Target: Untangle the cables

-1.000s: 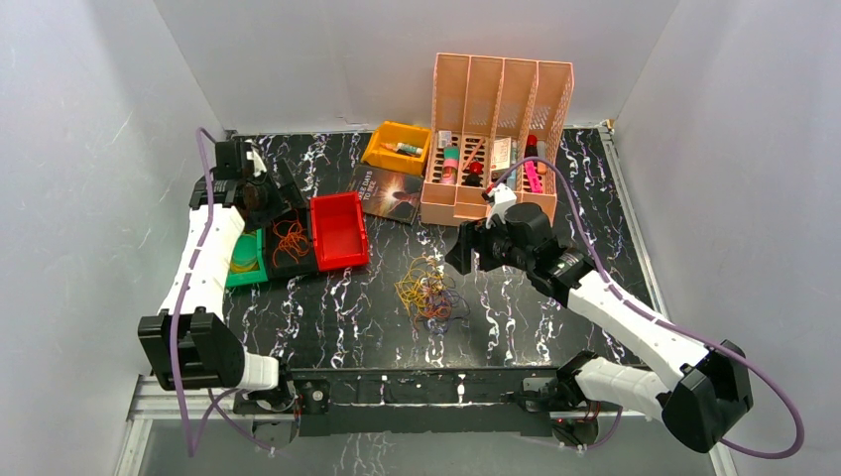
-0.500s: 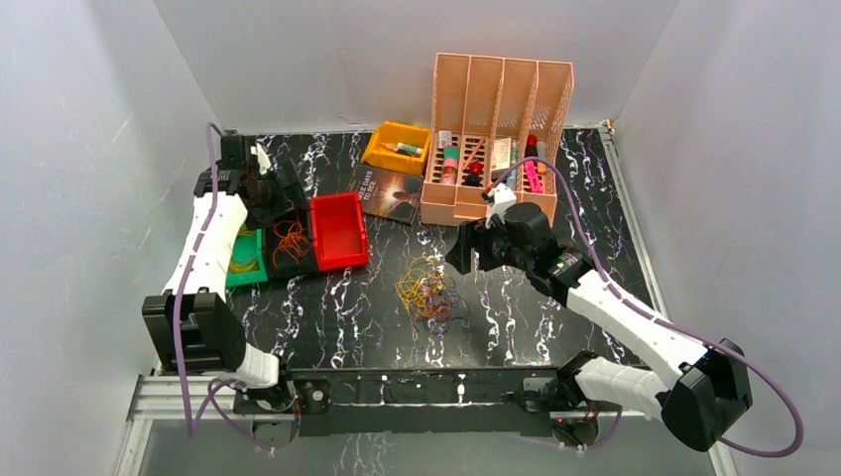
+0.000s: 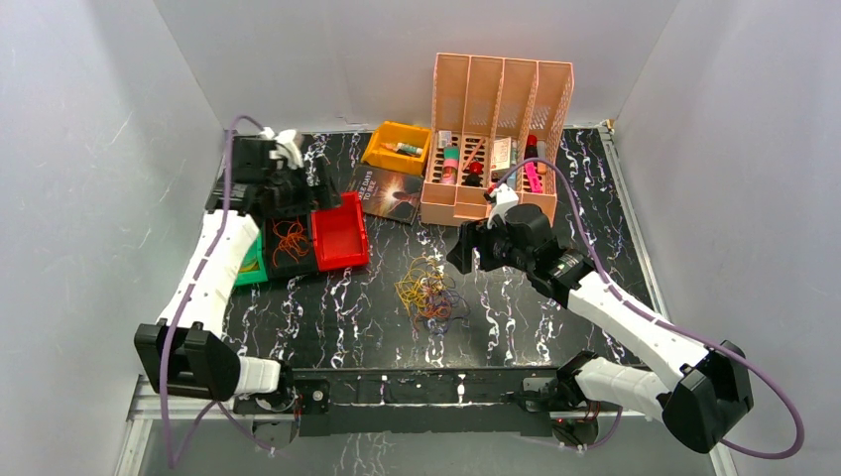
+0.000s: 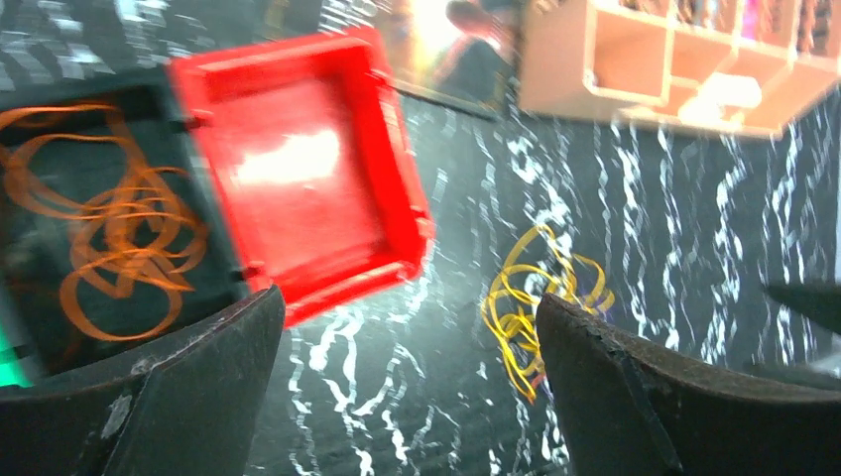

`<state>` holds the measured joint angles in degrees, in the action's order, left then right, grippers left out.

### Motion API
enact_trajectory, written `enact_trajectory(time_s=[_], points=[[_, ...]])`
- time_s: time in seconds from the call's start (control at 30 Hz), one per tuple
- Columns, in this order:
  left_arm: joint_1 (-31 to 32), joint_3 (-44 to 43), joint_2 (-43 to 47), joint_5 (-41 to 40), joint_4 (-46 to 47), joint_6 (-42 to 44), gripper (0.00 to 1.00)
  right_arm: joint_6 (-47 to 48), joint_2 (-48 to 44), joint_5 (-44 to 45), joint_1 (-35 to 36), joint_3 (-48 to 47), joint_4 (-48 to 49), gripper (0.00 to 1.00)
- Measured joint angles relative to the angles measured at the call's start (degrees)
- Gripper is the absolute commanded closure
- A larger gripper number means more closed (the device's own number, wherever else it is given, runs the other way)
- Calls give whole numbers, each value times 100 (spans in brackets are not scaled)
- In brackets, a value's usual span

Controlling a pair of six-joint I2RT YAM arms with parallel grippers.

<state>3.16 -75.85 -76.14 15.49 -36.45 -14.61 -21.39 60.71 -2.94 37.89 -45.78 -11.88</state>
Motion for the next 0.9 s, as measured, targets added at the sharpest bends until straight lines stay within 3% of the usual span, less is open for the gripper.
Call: enact_trajectory(time_s=[0.17, 0.6, 0.77, 0.9], points=[[1165, 275, 2, -26, 234, -221, 2, -74, 2, -4, 0, 70, -2, 12], [3300, 970, 13, -339, 1115, -1045, 12, -282, -90, 275, 2, 168, 46, 13], [4054, 1255, -42, -796, 1388, -1357, 27, -496, -678, 793, 0, 625, 142, 13], [4365, 1967, -13, -1023, 1893, -1679, 35, -546, -861, 1056, 2, 658, 199, 13]])
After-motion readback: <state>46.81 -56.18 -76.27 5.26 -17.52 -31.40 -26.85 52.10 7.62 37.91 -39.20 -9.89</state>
